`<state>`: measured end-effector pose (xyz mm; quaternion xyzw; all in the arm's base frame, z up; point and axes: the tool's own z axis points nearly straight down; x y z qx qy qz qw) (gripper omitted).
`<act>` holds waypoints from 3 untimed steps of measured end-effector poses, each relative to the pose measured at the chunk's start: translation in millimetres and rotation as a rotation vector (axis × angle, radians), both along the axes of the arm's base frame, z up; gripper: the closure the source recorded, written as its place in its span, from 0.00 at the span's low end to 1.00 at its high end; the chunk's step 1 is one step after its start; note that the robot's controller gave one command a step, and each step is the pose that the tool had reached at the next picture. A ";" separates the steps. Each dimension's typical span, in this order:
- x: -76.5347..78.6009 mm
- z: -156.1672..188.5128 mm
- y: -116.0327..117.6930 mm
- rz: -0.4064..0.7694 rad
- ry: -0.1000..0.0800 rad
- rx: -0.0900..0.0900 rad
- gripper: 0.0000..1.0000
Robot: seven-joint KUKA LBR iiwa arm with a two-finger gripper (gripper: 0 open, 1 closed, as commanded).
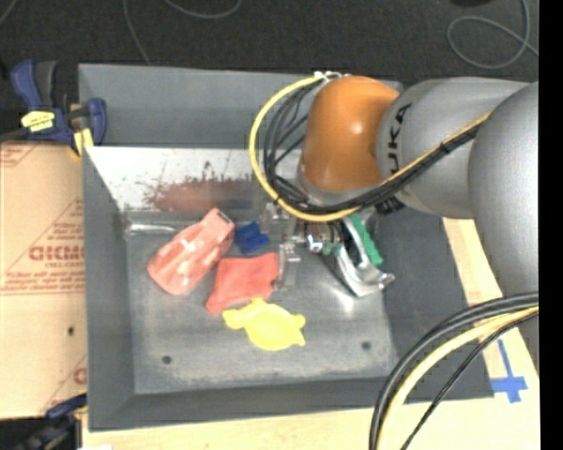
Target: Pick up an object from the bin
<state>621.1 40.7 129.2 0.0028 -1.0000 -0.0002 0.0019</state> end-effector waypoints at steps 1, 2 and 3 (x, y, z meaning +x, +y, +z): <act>0.9 4.7 -0.1 0.000 -0.006 0.000 0.00; 3.6 -9.0 3.9 0.044 -0.012 -0.001 0.00; 3.6 -41.2 18.1 0.279 -0.013 -0.002 0.00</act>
Offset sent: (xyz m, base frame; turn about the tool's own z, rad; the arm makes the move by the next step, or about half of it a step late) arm 0.0006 0.0197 -0.0592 -0.1741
